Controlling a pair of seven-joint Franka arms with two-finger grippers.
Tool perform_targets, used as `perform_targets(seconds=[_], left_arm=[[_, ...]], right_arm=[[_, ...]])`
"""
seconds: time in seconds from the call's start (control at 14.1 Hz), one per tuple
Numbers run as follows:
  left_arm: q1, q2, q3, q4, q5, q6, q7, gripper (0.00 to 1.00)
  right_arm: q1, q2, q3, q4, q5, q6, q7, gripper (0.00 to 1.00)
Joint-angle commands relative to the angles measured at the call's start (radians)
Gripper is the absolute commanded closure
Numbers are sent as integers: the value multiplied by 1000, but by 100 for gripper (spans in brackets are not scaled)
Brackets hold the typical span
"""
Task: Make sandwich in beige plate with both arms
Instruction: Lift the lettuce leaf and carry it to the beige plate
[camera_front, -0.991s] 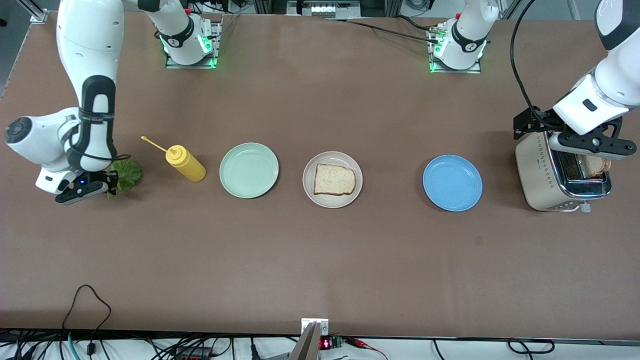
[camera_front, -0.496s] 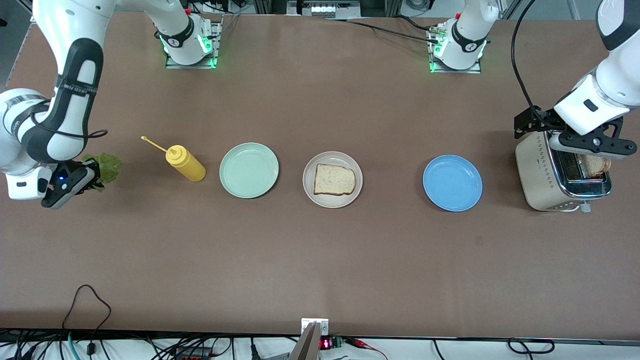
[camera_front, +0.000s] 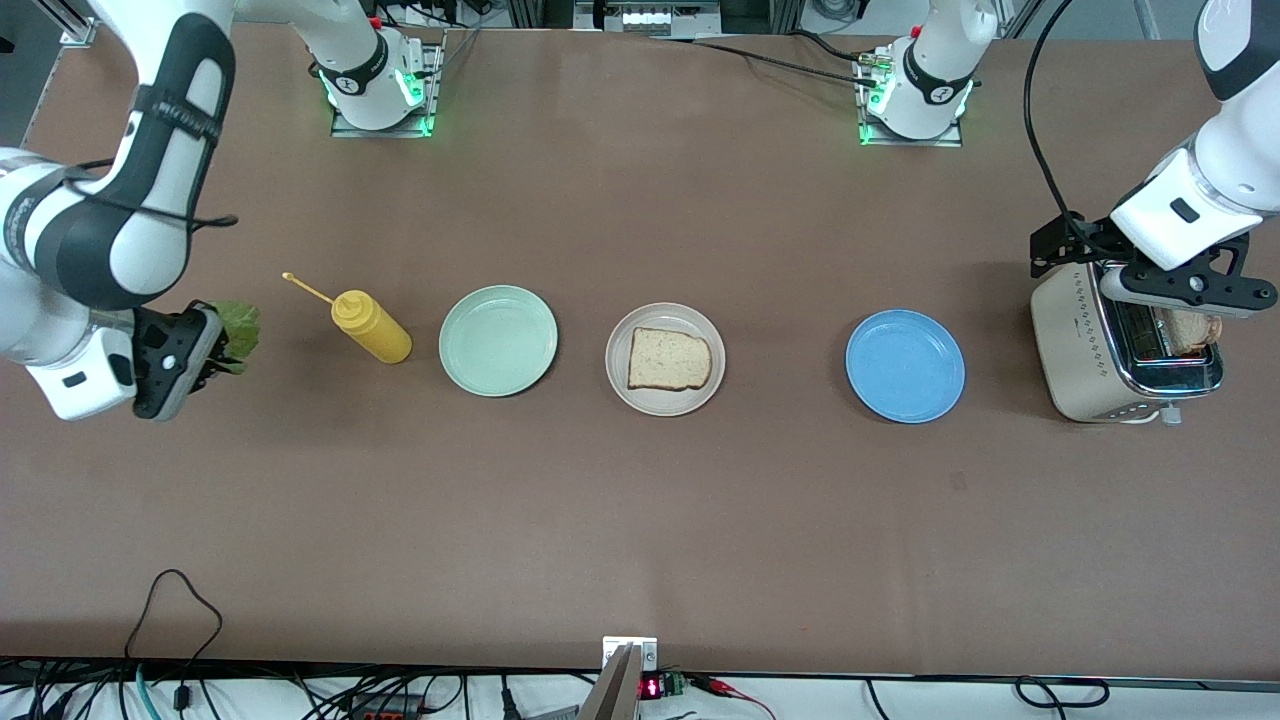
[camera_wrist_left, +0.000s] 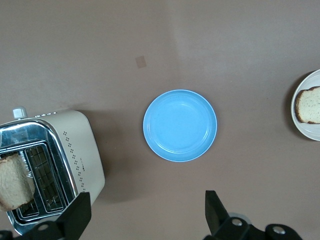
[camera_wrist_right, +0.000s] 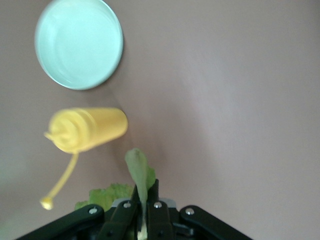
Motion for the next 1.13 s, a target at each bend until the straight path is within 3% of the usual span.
perform_targets(seconds=[0.0, 0.28, 0.57, 1.06], left_arm=[[4, 5, -3, 23, 21, -22, -5, 0], [2, 5, -3, 23, 21, -25, -7, 0], [4, 5, -3, 23, 21, -29, -5, 0], [2, 7, -3, 26, 22, -29, -5, 0]], right_arm=[[88, 6, -11, 67, 32, -62, -14, 100], [232, 12, -3, 70, 114, -61, -3, 100], [251, 17, 139, 73, 207, 12, 49, 100], [360, 71, 308, 72, 201, 347, 180, 100]])
